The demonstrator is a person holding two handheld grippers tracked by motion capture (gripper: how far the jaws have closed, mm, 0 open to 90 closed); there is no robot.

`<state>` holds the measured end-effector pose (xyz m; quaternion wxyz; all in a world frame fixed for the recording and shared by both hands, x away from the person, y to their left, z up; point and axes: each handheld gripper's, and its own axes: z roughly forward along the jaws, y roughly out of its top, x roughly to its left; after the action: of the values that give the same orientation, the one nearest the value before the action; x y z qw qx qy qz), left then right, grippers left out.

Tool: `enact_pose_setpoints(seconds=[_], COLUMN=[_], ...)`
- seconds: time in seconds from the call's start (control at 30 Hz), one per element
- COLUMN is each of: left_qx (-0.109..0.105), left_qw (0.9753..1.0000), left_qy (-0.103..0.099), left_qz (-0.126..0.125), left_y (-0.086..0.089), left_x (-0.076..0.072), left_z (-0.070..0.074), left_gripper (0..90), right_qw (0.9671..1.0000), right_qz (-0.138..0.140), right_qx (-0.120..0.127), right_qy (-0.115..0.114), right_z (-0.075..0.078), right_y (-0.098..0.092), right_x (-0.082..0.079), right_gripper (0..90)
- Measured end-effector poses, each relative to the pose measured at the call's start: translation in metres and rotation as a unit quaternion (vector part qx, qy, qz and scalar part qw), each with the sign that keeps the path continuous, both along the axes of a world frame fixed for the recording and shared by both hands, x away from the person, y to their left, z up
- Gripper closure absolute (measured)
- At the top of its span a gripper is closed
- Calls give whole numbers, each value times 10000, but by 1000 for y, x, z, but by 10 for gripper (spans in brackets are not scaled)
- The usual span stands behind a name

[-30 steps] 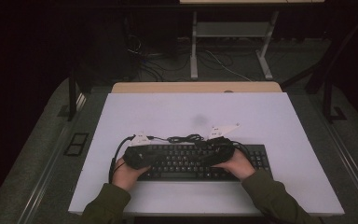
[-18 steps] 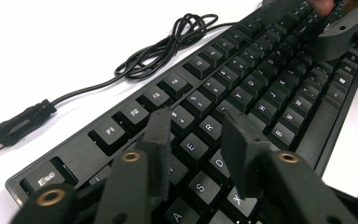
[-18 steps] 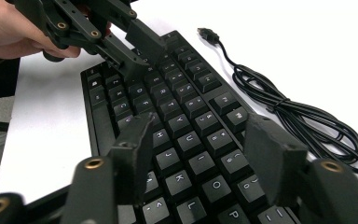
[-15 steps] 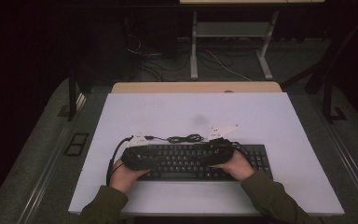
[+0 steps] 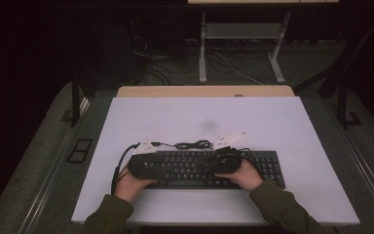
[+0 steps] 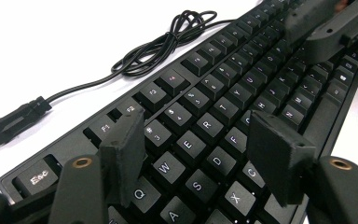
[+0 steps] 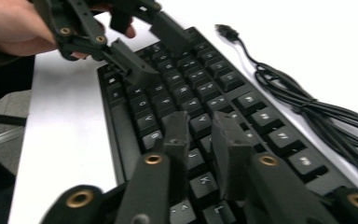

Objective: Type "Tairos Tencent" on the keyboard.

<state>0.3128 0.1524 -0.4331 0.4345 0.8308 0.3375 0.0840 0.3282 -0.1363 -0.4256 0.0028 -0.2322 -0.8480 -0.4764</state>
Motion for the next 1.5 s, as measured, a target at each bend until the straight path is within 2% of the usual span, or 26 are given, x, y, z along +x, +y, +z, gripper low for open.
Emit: enact_pose_setpoints(seconds=[0.2, 0.3, 0.57, 0.87, 1.5], left_qx=[9, 18, -11, -40, -49], left_qw=[10000, 10000, 10000, 10000, 9999], left_qy=[-30, -40, -51, -69, -86], left_qz=[1, 8, 28, 50, 63], left_y=[0, 0, 1, 1, 1], left_x=[0, 0, 0, 0, 0], left_z=[0, 0, 0, 1, 1], left_gripper=[325, 322, 313, 305, 303], right_qw=[9998, 9997, 9994, 9986, 9975], right_qz=[178, 242, 319, 370, 404], right_qx=[-37, -53, -134, -373, -566], right_qy=[29, 22, 34, 82, 80], right_z=[0, 0, -4, -12, -17], right_y=[5, 8, 14, 22, 27], right_x=[-4, -5, -8, -9, -11], right_gripper=[884, 893, 893, 894, 895])
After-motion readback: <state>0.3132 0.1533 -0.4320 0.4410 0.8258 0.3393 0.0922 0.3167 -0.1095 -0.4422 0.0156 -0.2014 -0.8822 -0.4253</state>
